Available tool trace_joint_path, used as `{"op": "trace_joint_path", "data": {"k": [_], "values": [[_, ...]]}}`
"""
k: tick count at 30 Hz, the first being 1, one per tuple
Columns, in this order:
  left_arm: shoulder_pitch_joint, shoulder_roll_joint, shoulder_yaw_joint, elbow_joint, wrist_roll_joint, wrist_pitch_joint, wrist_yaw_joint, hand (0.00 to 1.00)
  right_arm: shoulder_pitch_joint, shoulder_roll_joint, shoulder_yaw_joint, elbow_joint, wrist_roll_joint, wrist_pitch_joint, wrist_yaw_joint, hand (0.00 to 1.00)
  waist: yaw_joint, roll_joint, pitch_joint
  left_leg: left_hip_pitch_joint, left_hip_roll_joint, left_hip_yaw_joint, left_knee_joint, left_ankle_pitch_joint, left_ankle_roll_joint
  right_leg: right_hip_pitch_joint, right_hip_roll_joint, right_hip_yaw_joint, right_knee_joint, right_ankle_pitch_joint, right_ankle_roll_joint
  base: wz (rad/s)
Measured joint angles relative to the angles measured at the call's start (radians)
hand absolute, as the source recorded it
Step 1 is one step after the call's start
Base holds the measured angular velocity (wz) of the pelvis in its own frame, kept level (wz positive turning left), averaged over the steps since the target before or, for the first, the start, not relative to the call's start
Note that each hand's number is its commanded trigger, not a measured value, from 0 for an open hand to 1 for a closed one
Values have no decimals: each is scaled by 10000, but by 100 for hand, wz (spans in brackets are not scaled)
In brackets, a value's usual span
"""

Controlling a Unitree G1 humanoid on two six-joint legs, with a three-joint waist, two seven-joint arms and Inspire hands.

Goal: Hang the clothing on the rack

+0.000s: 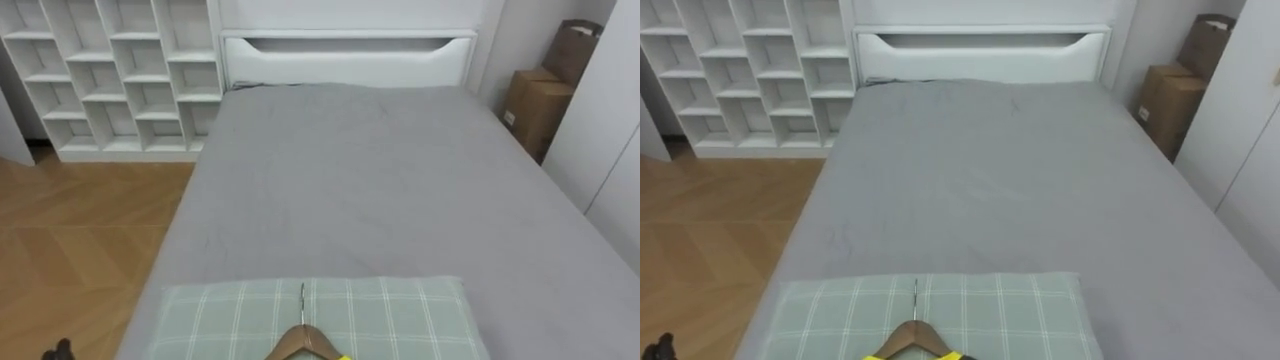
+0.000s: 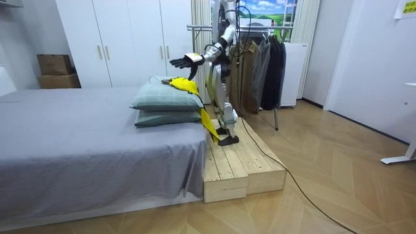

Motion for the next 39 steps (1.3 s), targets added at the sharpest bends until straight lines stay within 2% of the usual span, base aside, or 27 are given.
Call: {"op": "trace_joint_path", "data": {"k": [1, 5, 13, 24, 33, 39], "values": [[-86, 13, -117, 1, 87, -1, -12, 0, -66, 0, -3, 52, -7, -2, 8, 0, -84, -4, 25, 3, 1, -7, -2, 0, 0, -1, -18, -3, 0, 0, 0, 5], [-354, 72, -435, 0, 279, -38, -189, 0, -166, -1, -10, 36, -197, -39, 32, 0, -170, -12, 25, -25, 6, 15, -3, 0, 0, -145, -25, 29, 10, 0, -1, -2], [-371, 108, -675, -7, 1265, -117, -288, 0, -221, -6, 6, 12, -416, -24, 250, 0, -344, 2, 6, -62, 35, 152, -48, -1, -1, -206, 73, 90, 4, 83, -13, -6], [-370, 167, -1637, -19, 1284, -119, -967, 0, -211, 15, 337, -1, -995, -55, 358, 0, -408, -27, -15, 18, 35, 172, 4, 2, 3, -58, 57, 89, 1, 184, 5, 0], [-367, 175, -1720, 15, 1285, -119, -1318, 0, -183, 23, 374, 0, -1018, -45, 477, 0, -408, -2, 3, 21, 47, 214, -7, 2, 4, -78, 70, 107, 8, 184, 5, -1], [-363, 128, -1918, 471, 1278, -118, -1375, 0, -157, 30, 375, 19, -1095, -14, 535, 0, -443, -2, 16, 32, 67, 291, -37, 3, 5, -110, 106, 177, 24, 185, 3, -2]]}}
